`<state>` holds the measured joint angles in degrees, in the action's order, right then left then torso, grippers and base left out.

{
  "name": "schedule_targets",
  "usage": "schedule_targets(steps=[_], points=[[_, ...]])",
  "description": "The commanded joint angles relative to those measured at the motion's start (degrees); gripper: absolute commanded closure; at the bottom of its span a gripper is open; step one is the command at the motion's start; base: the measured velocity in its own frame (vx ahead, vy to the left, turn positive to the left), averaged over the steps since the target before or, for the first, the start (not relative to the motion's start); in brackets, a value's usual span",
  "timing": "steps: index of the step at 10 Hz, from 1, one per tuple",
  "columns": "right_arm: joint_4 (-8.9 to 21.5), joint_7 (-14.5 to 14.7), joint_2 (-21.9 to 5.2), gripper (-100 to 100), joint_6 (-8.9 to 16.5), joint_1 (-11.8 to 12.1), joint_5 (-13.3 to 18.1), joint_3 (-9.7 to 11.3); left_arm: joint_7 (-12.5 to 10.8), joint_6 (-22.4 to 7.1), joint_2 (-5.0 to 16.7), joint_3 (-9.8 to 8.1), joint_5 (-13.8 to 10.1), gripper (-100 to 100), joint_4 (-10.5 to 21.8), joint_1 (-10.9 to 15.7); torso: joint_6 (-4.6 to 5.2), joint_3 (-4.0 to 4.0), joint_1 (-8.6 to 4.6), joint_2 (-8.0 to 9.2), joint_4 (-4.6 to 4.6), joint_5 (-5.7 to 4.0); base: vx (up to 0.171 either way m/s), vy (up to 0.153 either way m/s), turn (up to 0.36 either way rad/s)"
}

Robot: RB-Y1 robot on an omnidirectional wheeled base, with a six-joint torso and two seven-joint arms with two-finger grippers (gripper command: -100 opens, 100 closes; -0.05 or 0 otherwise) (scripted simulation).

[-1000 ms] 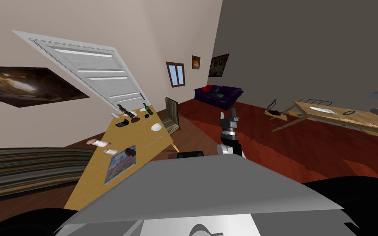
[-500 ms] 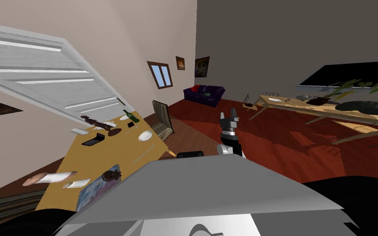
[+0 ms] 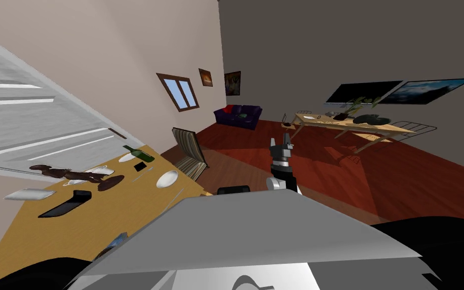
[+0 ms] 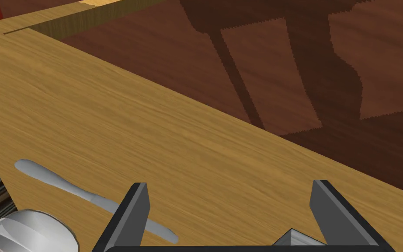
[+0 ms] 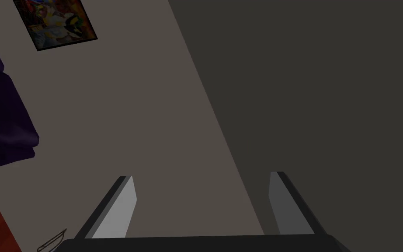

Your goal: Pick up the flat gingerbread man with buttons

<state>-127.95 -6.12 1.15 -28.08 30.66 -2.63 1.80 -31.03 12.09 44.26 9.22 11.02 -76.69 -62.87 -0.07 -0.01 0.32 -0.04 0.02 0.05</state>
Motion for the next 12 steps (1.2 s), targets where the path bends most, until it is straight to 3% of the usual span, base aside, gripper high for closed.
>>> schedule_targets(steps=[1, 10, 11, 12], points=[[0.0, 0.0, 0.0, 0, 0.0, 0.0, 0.0, 0.0, -0.2, 1.2, 0.3, 0.08, 0.3, -100, 2.5, 0.0, 0.0, 0.0, 0.0, 0.0, 0.0, 0.0, 0.011, 0.04, -0.123], [0.0, 0.0, 0.0, 0, 0.0, 0.0, 0.0, 0.0, -3.7, 1.8, 6.7, 2.59, 2.8, -100, 11.2, -2.7, -0.02, 0.01, 0.08, 0.01, 0.01, 0.03, 0.002, 0.064, -0.209], [0.0, 0.0, 0.0, 0, 0.0, 0.0, 0.0, 0.0, -3.7, 1.8, 6.5, 2.56, 2.5, -100, 10.9, -2.2, -0.02, 0.0, 0.1, 0.0, 0.0, 0.03, 0.0, 0.045, -0.063], [0.0, 0.0, 0.0, 0, 0.0, 0.0, 0.0, 0.0, -3.8, 2.0, 6.6, 2.55, 2.5, 0, 11.0, -2.2, -0.09, 0.0, -0.05, -0.01, 0.01, 0.02, 0.0, 0.009, 0.009]])
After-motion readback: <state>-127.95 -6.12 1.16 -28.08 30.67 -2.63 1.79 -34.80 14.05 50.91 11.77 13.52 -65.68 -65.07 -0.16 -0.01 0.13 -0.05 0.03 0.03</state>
